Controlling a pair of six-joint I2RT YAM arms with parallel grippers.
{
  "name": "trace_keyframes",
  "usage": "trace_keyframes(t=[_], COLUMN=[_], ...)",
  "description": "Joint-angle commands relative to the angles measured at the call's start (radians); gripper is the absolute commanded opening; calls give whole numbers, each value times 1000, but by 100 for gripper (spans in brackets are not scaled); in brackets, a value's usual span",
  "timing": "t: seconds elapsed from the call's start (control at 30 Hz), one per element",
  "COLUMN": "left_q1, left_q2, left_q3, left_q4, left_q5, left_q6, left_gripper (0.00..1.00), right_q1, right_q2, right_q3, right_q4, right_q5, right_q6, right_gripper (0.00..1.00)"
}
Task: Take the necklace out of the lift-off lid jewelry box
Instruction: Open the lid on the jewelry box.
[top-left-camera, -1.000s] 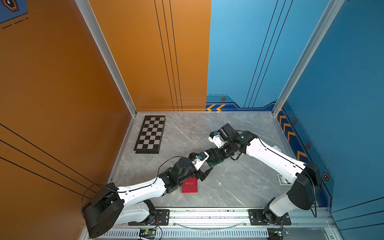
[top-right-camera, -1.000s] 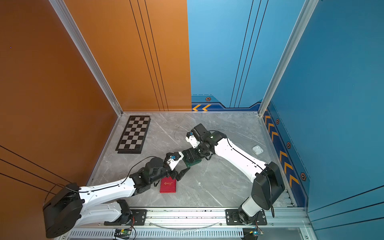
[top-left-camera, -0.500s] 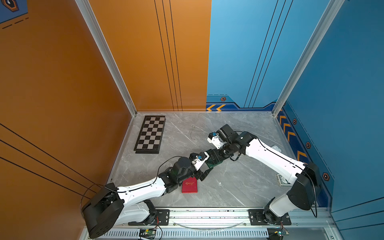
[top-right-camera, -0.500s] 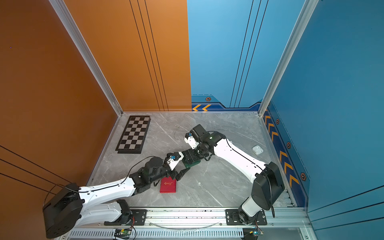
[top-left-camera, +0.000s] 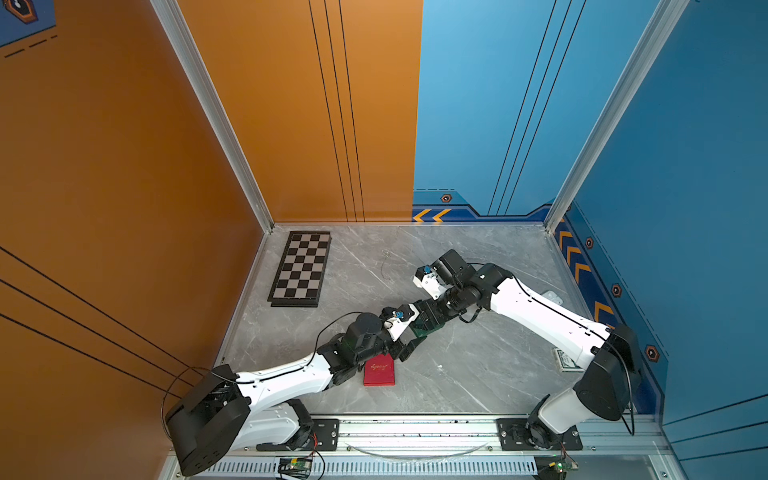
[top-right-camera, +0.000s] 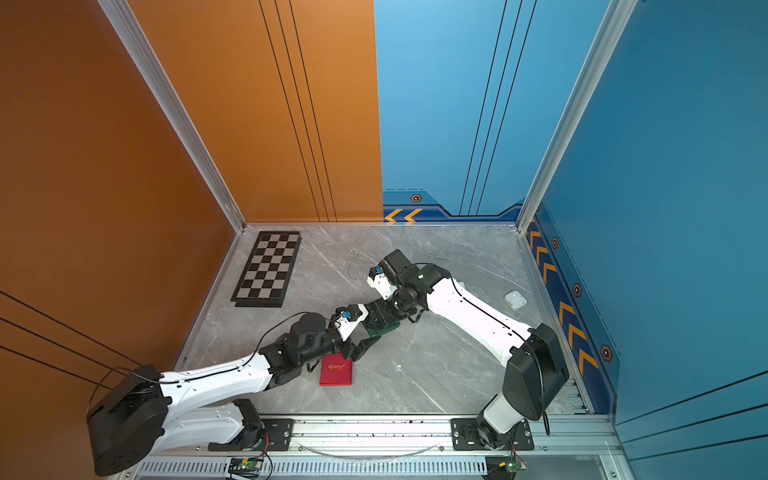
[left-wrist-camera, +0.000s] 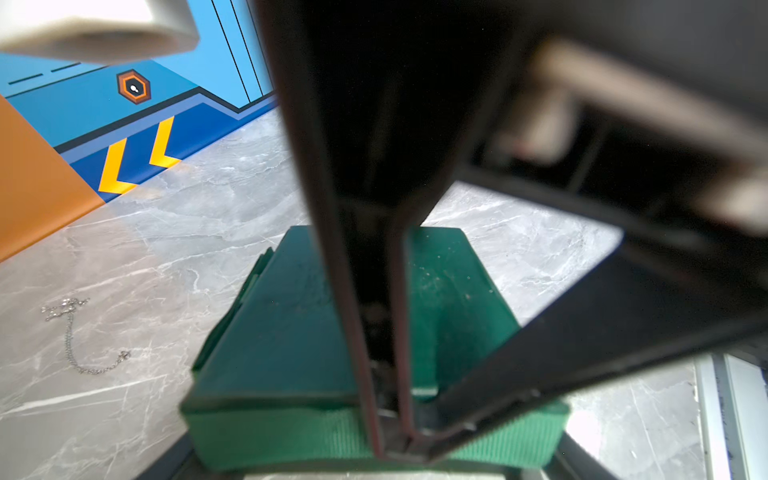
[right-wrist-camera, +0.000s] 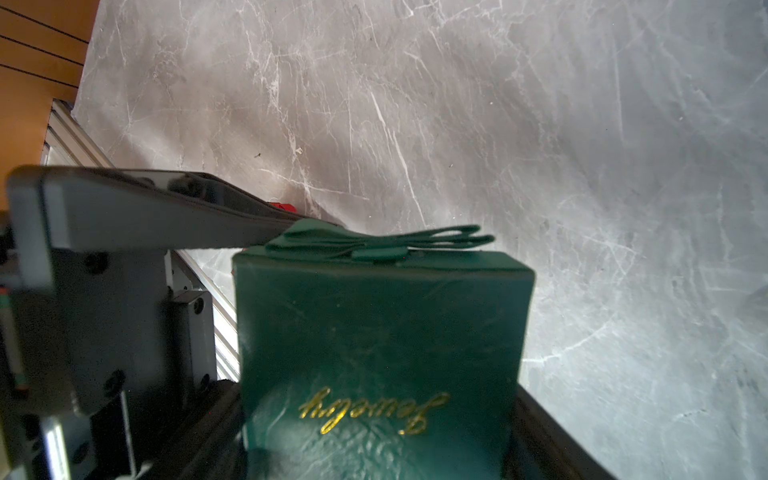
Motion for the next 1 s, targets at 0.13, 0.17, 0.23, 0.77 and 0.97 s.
trace_keyframes(t=[0.13, 0.17, 0.23, 0.77, 0.97], left_q1=[13, 13, 15, 16, 17], left_q2=[8, 6, 5, -9, -13], left_q3=[-1, -3, -5, -14, -16], left_q4=[2, 2, 2, 3, 3], left_q5=[66, 70, 77, 63, 53], left_q6=[5, 4, 4, -1, -4], left_gripper=[71, 70, 68, 77, 82], right_q1=[-9, -10, -10, -37, -37], right_q2=[-24, -24, -24, -12, -4], right_q3=[3, 4, 8, 27, 30], right_q4=[-14, -14, -14, -16, -13], right_q5=[-100, -113, -135, -167, -160], right_q6=[-36, -38, -38, -33, -26], right_gripper=[79, 79, 79, 80, 80])
